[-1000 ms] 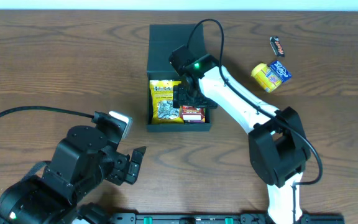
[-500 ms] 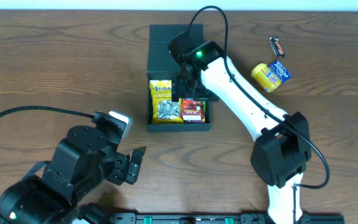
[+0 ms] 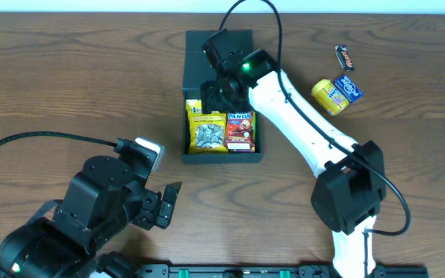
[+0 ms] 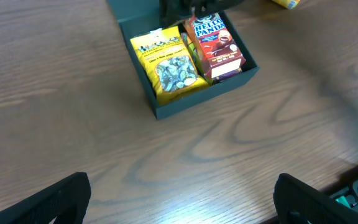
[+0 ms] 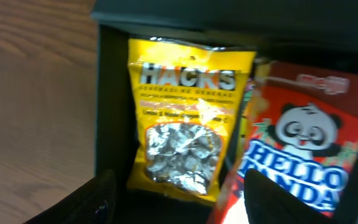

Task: Pack container
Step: 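Lower the Hello Panda box into the box beside the PRETZ box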

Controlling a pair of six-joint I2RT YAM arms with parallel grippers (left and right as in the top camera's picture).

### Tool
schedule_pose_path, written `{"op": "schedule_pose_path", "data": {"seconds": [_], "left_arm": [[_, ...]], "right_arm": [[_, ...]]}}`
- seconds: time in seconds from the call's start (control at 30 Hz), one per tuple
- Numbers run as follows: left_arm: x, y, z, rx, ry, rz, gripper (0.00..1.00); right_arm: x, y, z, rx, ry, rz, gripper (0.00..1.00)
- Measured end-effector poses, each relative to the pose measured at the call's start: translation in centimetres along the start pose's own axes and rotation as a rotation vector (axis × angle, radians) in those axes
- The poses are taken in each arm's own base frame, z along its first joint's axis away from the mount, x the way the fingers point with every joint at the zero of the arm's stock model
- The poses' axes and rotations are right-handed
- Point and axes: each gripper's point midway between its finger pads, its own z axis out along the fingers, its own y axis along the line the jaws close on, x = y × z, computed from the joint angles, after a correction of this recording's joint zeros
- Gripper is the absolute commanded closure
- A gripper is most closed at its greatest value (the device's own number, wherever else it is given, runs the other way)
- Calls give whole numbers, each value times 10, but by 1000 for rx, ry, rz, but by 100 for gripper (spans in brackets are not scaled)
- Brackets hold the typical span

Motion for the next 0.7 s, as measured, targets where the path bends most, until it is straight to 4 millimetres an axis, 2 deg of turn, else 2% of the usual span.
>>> {"op": "schedule_pose_path", "data": {"seconds": [0.33, 0.53, 0.7], "left_arm": [[0, 0, 0, 0, 0, 0, 4], [0, 0, 0, 0, 0, 0, 4], [0, 0, 0, 0, 0, 0, 5]], "right_arm": [[22, 28, 12, -33, 44, -63, 33], [36, 22, 44, 6, 113, -63, 33], [45, 11, 60, 49, 155, -57, 33]]}}
